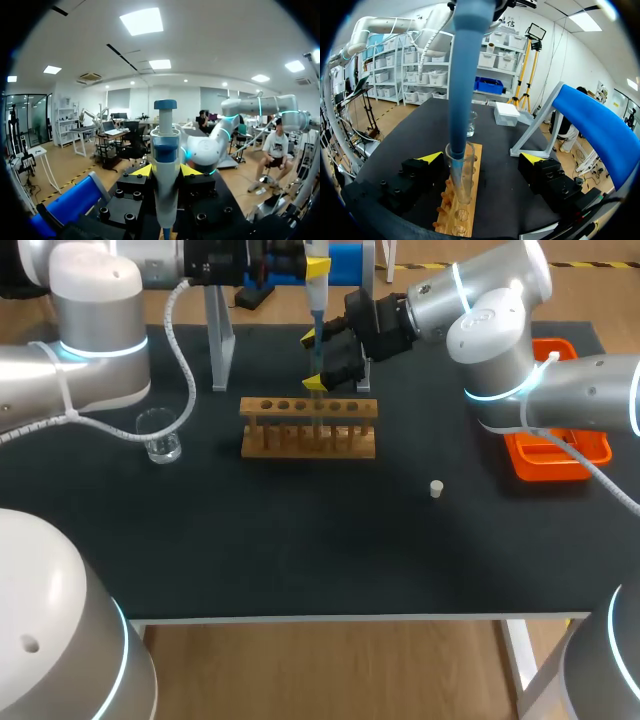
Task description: Invert the test tube, pick up the pipette, mount the tip to pipette, aspirate from beaker and dispense into the tube, eject the tip, return the pipette, and cap with the stopper.
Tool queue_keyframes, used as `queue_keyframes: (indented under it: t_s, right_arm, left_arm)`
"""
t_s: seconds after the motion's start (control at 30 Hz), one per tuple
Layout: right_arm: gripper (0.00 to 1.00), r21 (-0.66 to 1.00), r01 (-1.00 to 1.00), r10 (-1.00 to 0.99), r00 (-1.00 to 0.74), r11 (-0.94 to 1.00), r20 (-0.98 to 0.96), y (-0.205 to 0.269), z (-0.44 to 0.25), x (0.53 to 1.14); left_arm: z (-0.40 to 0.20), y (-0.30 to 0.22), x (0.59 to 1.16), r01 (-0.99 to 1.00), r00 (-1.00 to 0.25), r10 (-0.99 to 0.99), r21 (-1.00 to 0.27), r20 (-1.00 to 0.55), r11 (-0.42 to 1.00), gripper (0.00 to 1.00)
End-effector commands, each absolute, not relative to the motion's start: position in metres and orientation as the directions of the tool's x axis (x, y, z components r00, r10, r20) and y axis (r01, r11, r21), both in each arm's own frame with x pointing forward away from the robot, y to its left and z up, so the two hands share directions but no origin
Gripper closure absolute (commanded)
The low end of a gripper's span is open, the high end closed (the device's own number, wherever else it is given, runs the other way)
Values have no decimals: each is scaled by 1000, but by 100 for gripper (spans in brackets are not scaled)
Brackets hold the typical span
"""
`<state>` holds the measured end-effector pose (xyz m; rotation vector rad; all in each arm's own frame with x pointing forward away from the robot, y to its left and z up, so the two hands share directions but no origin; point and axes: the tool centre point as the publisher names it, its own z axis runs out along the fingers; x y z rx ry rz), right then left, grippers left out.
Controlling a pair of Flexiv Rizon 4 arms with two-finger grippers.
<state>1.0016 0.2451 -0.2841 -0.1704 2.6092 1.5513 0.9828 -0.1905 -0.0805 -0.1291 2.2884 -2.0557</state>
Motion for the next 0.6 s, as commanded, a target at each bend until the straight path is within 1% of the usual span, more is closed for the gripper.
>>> queue_keyframes:
  t_s: [0.03, 0.6]
  right_arm:
    - [0, 868, -148, -46, -989, 475, -143, 245, -284, 1002]
    - [0, 868, -148, -46, -989, 475, -143, 245, -284, 1002]
  left_arm:
    - [-81, -191, 983, -19, -994, -105, -994, 8, 103, 100]
    - [-82, -193, 984, -22, -995, -97, -993, 10, 116, 100]
